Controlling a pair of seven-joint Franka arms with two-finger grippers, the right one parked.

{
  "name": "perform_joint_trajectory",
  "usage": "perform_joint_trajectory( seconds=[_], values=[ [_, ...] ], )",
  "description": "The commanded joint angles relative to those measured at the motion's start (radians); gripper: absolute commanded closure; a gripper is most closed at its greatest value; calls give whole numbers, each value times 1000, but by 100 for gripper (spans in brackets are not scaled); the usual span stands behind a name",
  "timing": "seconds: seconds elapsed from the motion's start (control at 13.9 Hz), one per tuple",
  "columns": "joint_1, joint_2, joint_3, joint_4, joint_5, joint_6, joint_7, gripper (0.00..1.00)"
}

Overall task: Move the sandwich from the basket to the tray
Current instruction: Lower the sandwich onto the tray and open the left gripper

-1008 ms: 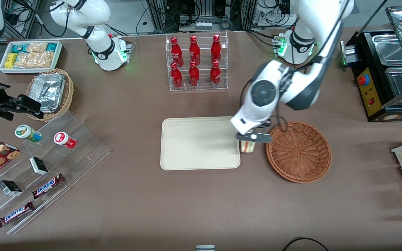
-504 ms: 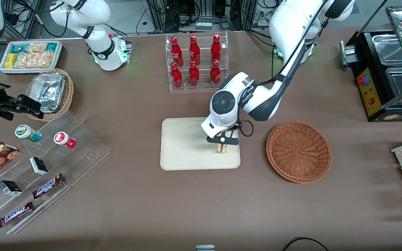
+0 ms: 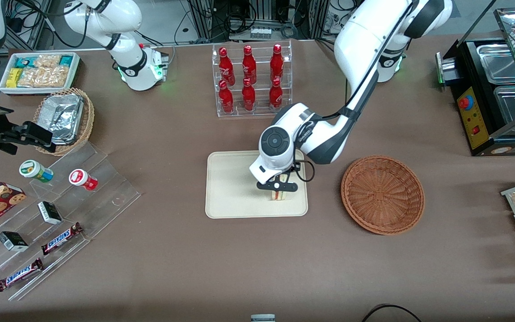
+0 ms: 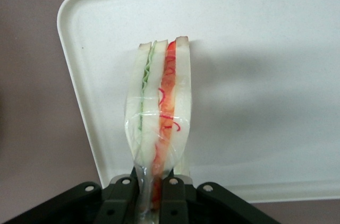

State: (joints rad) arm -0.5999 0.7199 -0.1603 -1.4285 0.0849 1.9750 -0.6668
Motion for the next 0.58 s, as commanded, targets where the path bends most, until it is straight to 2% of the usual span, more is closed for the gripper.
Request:
perform_joint_trajectory(
  seconds=[0.0, 0.22, 0.36, 0.43, 0.5],
  values=[
    [-29, 56, 15, 53, 42, 31, -60, 100],
    [-38, 66, 15, 53, 49, 44, -74, 100],
    [-37, 66, 15, 59, 47, 45, -73, 31],
    [-37, 66, 15, 60, 47, 45, -74, 0],
    [-38, 64, 15, 62, 50, 41, -76, 0]
  ],
)
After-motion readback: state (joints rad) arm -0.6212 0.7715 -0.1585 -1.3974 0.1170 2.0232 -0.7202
